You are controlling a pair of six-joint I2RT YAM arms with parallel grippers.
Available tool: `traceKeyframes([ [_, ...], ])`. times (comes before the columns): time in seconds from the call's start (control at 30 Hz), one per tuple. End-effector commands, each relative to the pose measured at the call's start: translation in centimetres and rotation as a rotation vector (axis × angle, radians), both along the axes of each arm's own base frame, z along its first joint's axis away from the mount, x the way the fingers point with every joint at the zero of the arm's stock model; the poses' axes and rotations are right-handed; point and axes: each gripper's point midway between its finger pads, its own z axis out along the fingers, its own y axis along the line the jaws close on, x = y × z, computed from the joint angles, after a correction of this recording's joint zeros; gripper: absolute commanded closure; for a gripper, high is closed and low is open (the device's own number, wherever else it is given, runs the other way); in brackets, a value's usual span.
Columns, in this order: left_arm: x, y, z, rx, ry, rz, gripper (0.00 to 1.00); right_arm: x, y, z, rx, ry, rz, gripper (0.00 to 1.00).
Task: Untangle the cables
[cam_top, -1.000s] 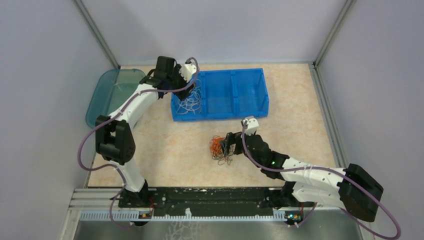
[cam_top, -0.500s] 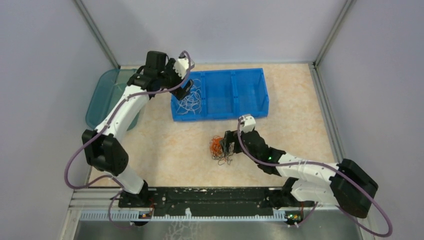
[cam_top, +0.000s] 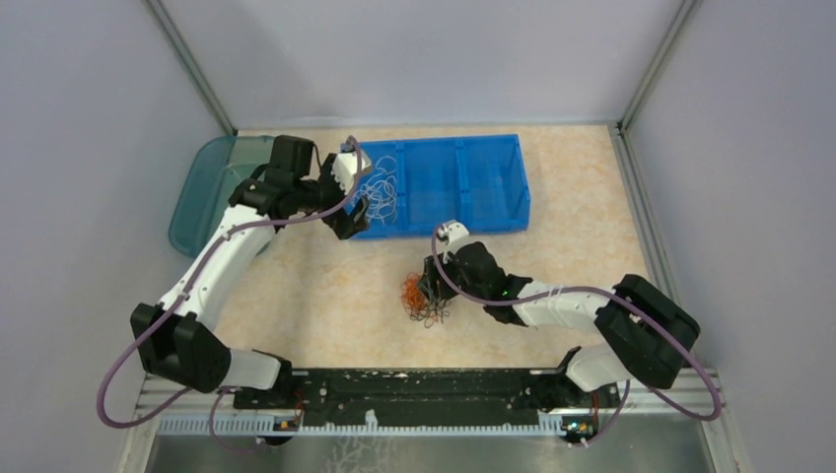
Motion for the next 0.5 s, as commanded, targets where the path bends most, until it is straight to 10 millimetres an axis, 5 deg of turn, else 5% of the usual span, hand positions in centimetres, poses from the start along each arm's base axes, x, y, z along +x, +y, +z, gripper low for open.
traceKeyframes([
  [0.0,-3.7,-0.1,-0.3,-0.038,0.055,-0.077,0.01,0.8,3.1,3.7,0.113,-0.075,0.098,0.49],
  [0.1,-6.1,-0.1,-1.6,-0.05,0.087,-0.13,0.03,0.7,3.8,4.0,0.123,-0.077,0.133,0.64],
  [0.27,-9.5,-0.3,-4.2,-0.08,0.126,-0.212,0.04,0.2,4.2,4.7,0.167,-0.084,0.159,0.68],
  [0.4,-10.8,-0.8,-5.2,-0.106,0.14,-0.273,0.08,0.6,3.5,5.9,0.18,-0.099,0.109,0.32],
  [0.47,-10.9,-1.5,-5.4,-0.106,0.147,-0.289,0.12,1.0,2.3,6.7,0.171,-0.121,0.049,0.22],
])
